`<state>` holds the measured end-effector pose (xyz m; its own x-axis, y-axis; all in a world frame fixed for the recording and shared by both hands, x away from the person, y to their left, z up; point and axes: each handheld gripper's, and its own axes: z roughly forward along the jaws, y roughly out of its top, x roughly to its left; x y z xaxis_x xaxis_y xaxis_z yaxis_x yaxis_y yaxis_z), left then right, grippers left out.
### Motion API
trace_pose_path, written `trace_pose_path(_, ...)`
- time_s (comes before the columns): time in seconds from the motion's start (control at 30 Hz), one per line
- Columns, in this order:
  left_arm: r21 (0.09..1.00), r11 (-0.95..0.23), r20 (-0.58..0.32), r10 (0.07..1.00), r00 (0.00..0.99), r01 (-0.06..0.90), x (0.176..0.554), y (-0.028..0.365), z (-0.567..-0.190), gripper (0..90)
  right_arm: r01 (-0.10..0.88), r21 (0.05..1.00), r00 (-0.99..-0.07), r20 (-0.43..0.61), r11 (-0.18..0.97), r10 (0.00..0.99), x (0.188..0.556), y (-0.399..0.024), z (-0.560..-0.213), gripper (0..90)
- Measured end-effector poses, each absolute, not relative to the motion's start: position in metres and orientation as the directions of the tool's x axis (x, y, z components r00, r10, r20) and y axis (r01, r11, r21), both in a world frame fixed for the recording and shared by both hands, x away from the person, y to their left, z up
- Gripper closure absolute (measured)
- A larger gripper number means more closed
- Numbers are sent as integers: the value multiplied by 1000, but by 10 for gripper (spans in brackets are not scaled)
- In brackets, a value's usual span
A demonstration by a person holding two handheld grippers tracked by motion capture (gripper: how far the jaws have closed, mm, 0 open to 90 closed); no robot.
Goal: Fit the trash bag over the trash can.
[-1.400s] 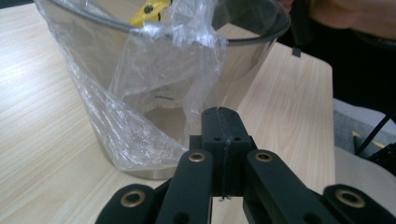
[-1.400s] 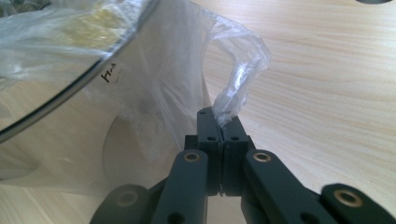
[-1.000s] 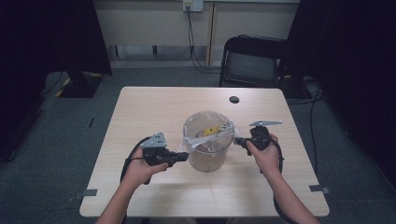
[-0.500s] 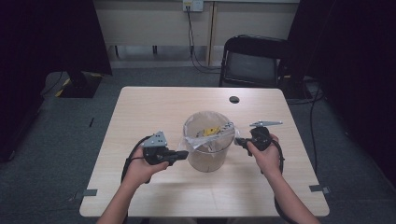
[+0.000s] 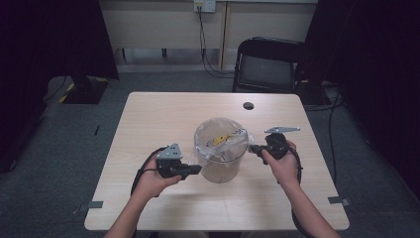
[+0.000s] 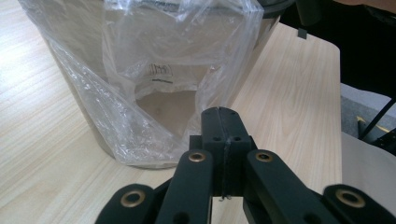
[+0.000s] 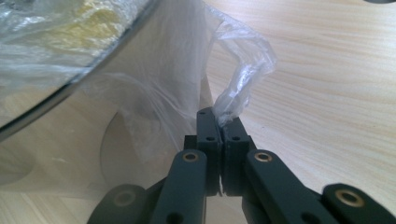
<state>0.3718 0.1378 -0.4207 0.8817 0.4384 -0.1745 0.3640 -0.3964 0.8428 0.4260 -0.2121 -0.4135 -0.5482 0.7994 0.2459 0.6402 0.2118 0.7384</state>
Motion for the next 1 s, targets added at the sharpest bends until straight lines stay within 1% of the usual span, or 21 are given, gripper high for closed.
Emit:
trace_pose_path(0.07,845,-398,-166,439,883,357,371,138,-418,900,640,738,-549,244,214,799,426,-212,-414,893)
trace_pose_path(0.17,874,-357,-168,416,894,330,369,139,-410,900,644,732,-540,230,222,809,428,-214,-423,893)
trace_pose_path(0.23,880,-348,-167,412,896,324,368,139,-408,900,655,728,-529,251,202,811,431,-215,-429,893)
trace_pose_path(0.3,874,-365,-157,416,896,322,368,139,-410,900,666,724,-518,276,179,810,433,-215,-432,893)
trace_pose_path(0.33,870,-363,-164,426,890,334,369,138,-412,900,668,723,-517,280,176,809,434,-214,-432,893)
trace_pose_path(0.4,862,-370,-170,434,885,347,371,138,-416,900,662,725,-525,264,192,809,434,-212,-429,893)
trace_pose_path(0.53,821,-430,-159,462,873,377,372,136,-424,900,641,743,-538,256,193,803,430,-212,-417,892)
trace_pose_path(0.63,817,-436,-155,463,872,377,372,136,-423,900,634,749,-545,259,191,797,426,-213,-409,889)
trace_pose_path(0.7,829,-418,-163,452,877,370,372,139,-419,900,634,747,-548,251,201,798,425,-213,-408,889)
trace_pose_path(0.77,847,-381,-192,432,881,372,372,141,-416,900,645,735,-544,250,209,801,426,-214,-412,890)
trace_pose_path(0.8,856,-369,-191,425,885,362,372,142,-413,900,650,729,-541,247,214,804,428,-215,-416,890)
trace_pose_path(1.0,883,-314,-211,397,893,348,372,145,-404,900,695,699,-501,304,167,810,438,-217,-434,889)
